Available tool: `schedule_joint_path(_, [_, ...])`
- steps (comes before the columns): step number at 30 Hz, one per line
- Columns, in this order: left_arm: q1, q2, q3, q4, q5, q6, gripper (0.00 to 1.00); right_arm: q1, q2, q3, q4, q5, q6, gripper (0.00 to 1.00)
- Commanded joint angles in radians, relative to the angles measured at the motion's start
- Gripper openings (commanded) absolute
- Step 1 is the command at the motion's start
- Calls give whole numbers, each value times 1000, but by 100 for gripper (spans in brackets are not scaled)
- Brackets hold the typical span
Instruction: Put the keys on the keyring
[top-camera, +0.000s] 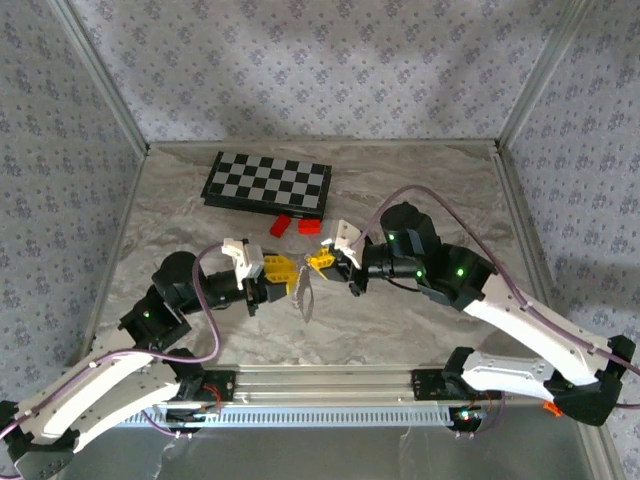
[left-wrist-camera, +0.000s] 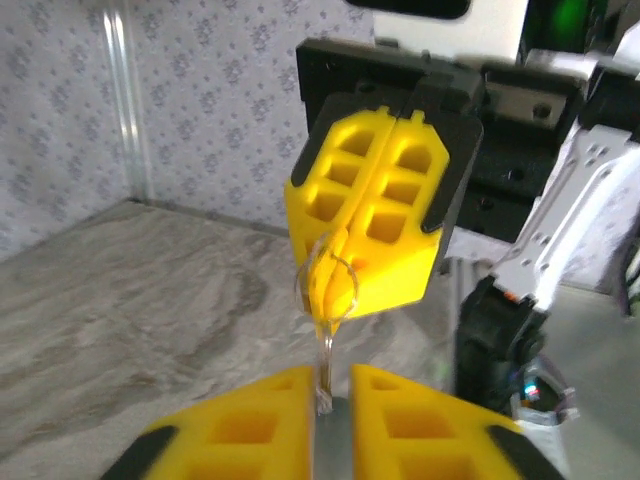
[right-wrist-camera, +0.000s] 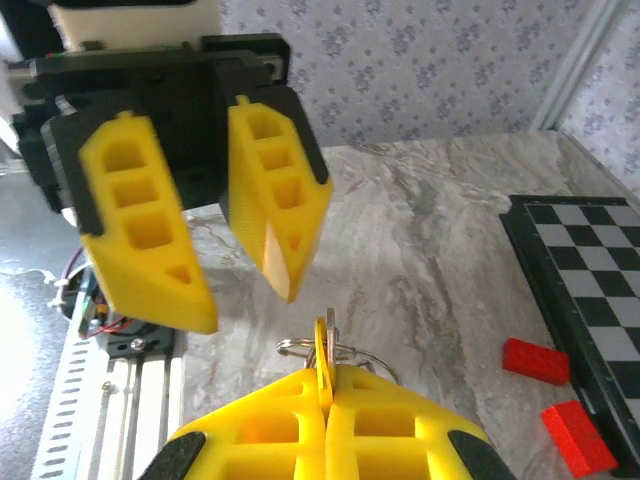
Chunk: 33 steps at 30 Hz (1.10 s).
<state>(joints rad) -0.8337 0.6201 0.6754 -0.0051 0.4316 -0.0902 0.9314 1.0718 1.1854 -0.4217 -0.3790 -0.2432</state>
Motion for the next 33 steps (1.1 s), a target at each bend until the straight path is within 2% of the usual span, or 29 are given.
schedule_joint_path(1, [-3, -15, -16, -15, -87, 2, 41, -9, 38, 67, -45, 37, 49, 0])
schedule_joint_path(4, [-3, -24, -33, -19, -161, -10, 55, -23, 110, 117, -114, 53, 83, 0])
schedule_joint_path(6, [-5, -34, -45, -26, -202, -16, 96, -29, 152, 145, -151, 81, 96, 0])
schedule_joint_path(7, [-4, -39, -51, -31, -222, -18, 100, -31, 172, 155, -165, 96, 99, 0])
schedule_joint_path(17, [-2, -55, -99, -47, -333, -38, 100, -93, 314, 211, -250, 111, 163, 0])
schedule_joint_path(24, [-1, -5, -99, -39, -417, -29, 100, -165, 433, 279, -234, 34, 197, 0])
schedule_joint_path(33, [2, 44, -85, -24, -438, -36, 100, -215, 566, 414, -238, 8, 217, 0])
